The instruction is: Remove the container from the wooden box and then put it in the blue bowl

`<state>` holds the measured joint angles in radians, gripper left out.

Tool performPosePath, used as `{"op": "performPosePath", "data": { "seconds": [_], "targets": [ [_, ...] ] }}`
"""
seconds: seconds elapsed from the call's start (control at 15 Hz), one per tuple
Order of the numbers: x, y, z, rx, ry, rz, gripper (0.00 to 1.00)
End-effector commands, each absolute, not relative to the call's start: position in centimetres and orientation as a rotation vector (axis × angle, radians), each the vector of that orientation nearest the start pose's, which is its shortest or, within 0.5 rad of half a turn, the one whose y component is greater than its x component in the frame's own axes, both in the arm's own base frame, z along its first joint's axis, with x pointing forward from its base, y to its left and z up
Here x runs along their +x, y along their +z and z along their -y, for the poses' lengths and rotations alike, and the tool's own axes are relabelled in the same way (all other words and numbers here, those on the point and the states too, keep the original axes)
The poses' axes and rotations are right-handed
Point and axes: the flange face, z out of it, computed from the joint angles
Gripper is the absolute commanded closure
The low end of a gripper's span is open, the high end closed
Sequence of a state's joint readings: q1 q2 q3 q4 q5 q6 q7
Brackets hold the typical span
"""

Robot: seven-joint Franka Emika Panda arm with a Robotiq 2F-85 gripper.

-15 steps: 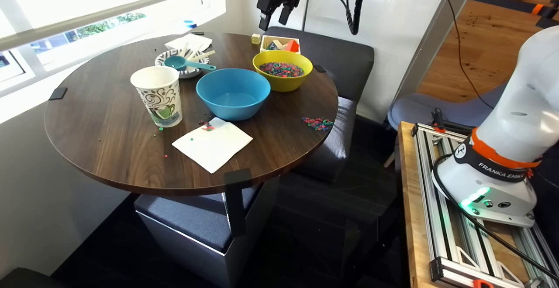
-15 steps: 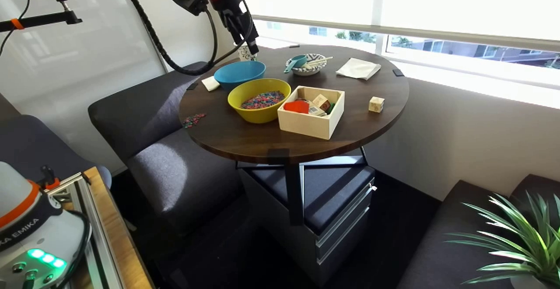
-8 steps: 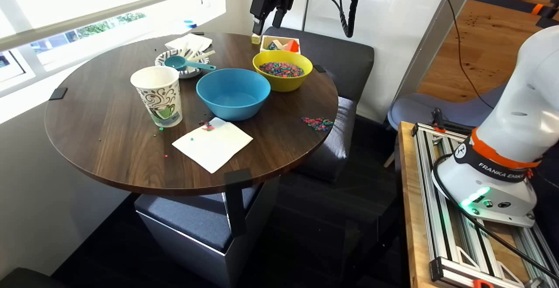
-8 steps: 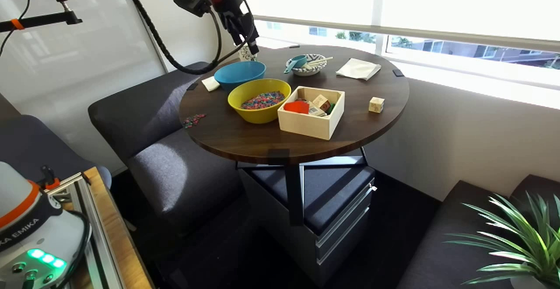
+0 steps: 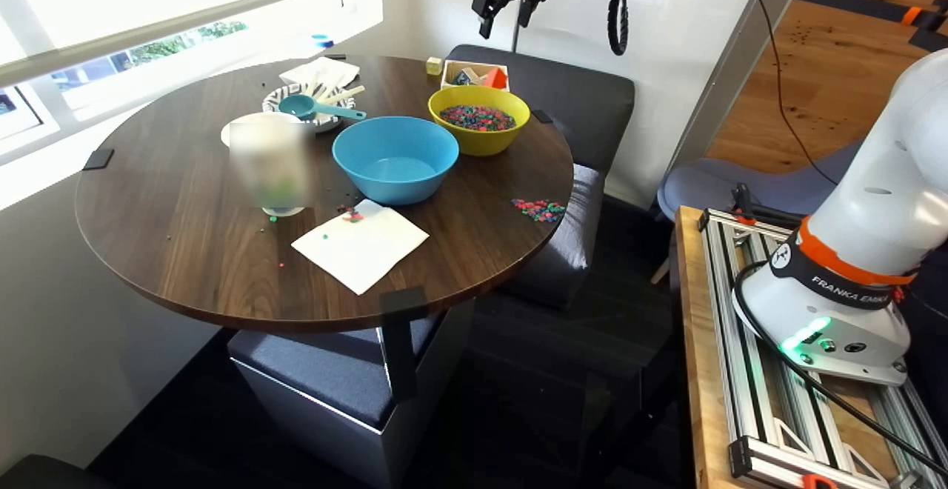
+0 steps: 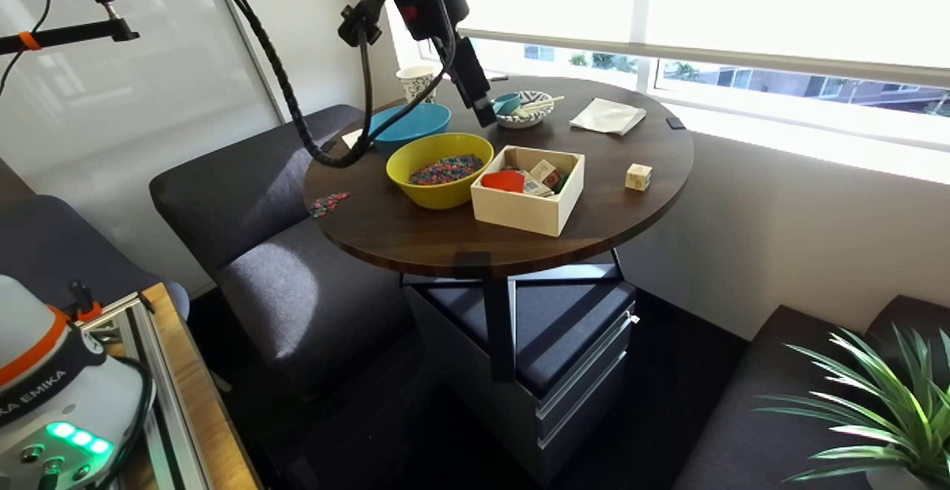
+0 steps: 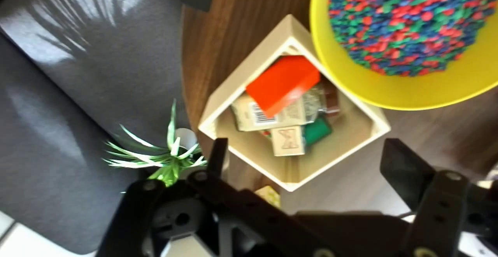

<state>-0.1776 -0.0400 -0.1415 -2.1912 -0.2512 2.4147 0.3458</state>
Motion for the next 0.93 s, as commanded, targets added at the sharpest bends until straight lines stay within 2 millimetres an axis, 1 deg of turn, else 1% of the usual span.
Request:
{"op": "performPosePath", "data": {
  "seconds": [0.0,0.13,0.2,0.27,0.33,0.47,0.87],
  "targets": [
    [51.3,40.5,18.8,-3.218,-0.317,-1.103,0.0],
    [50.9,39.2,19.2,-3.227,-0.277,-1.27,0.0],
    [50.9,38.7,19.1,-3.204,-0.24,-1.363,0.0],
    [50.9,38.4,18.6,-3.171,-0.215,-1.409,0.0],
    [50.8,39.1,19.2,-3.193,-0.254,-1.294,0.0],
    [50.8,38.5,18.9,-3.171,-0.231,-1.356,0.0],
    [50.9,38.6,18.8,-3.16,-0.235,-1.38,0.0]
  ]
}}
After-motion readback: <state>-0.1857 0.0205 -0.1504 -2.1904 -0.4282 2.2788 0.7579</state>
